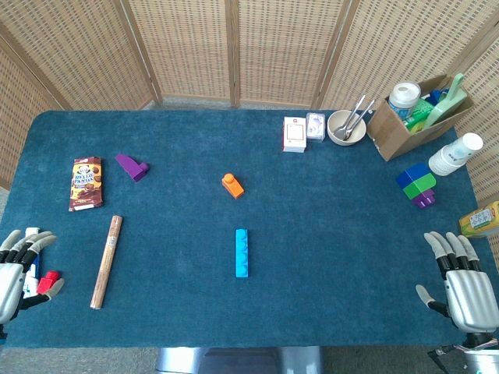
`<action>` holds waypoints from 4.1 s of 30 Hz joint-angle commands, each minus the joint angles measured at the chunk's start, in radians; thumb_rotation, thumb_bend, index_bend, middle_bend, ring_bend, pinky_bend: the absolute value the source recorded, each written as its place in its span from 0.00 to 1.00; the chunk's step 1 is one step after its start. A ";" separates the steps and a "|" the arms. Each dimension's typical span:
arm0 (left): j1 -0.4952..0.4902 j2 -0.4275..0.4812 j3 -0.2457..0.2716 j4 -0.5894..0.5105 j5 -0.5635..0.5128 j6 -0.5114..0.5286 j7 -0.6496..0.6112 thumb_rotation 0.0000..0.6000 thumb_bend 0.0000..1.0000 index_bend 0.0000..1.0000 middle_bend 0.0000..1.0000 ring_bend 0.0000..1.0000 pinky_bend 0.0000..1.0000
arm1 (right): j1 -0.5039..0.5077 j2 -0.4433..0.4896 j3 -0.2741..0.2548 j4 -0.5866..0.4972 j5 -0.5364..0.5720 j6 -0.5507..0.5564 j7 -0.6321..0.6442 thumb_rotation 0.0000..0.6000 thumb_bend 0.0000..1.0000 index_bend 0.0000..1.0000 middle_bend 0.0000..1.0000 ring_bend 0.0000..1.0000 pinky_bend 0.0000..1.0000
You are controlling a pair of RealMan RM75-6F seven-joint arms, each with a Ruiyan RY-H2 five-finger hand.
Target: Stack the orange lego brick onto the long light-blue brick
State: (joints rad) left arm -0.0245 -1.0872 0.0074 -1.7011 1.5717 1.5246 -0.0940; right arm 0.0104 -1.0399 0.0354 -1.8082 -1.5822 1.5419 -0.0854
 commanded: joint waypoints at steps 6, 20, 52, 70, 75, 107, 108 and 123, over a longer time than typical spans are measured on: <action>-0.008 -0.001 0.002 0.004 0.006 -0.008 -0.002 1.00 0.31 0.20 0.20 0.17 0.00 | 0.000 -0.003 -0.003 -0.006 -0.009 0.004 -0.006 1.00 0.22 0.08 0.14 0.00 0.00; -0.062 0.055 -0.009 0.021 0.031 -0.059 -0.037 1.00 0.31 0.22 0.20 0.17 0.00 | -0.013 0.011 -0.004 -0.019 -0.014 0.028 -0.004 1.00 0.22 0.08 0.14 0.00 0.00; -0.662 -0.065 -0.168 0.257 0.073 -0.601 -0.099 1.00 0.32 0.30 0.15 0.10 0.00 | -0.030 0.022 0.023 0.021 0.094 0.023 0.038 0.99 0.22 0.08 0.14 0.00 0.00; -0.920 -0.290 -0.157 0.554 0.081 -0.759 -0.101 1.00 0.32 0.29 0.13 0.05 0.00 | -0.047 0.022 0.047 0.036 0.169 0.028 0.042 1.00 0.22 0.08 0.14 0.00 0.00; -0.983 -0.353 -0.148 0.630 0.078 -0.798 -0.112 1.00 0.32 0.29 0.12 0.04 0.00 | -0.054 0.026 0.054 0.042 0.188 0.033 0.044 1.00 0.22 0.08 0.14 0.00 0.00; -1.249 -0.687 -0.026 1.142 0.094 -0.920 -0.364 1.00 0.32 0.26 0.09 0.01 0.00 | -0.095 0.025 0.081 0.041 0.257 0.073 0.013 1.00 0.22 0.08 0.14 0.00 0.00; -1.251 -0.692 -0.020 1.151 0.097 -0.919 -0.373 1.00 0.32 0.26 0.09 0.00 0.00 | -0.094 0.024 0.082 0.042 0.258 0.072 0.011 1.00 0.22 0.08 0.14 0.00 0.00; -1.271 -0.766 0.048 1.276 0.110 -0.930 -0.486 1.00 0.32 0.27 0.08 0.00 0.00 | -0.092 0.011 0.092 0.050 0.265 0.073 -0.002 1.00 0.22 0.08 0.14 0.00 0.00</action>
State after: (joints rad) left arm -1.2917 -1.8462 0.0504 -0.4319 1.6803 0.5963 -0.5736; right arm -0.0808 -1.0291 0.1274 -1.7581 -1.3185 1.6139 -0.0867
